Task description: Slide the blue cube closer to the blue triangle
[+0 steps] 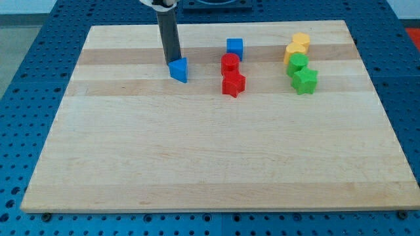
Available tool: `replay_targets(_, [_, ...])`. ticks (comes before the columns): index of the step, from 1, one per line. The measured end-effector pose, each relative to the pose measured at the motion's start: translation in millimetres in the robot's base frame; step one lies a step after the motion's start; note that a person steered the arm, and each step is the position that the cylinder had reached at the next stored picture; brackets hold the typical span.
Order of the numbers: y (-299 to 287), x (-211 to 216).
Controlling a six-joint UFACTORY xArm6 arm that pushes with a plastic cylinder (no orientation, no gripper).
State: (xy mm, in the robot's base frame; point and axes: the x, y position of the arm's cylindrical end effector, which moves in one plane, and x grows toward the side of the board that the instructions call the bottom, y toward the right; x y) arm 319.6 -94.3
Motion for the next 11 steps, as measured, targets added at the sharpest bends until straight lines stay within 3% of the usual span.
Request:
replay_targets(2, [0,15])
replay_targets(4, [17,-42])
replay_targets(6, [148,-94])
replay_targets(7, [163,-99])
replay_targets(9, [176,-36])
replay_targets(11, [160,-36])
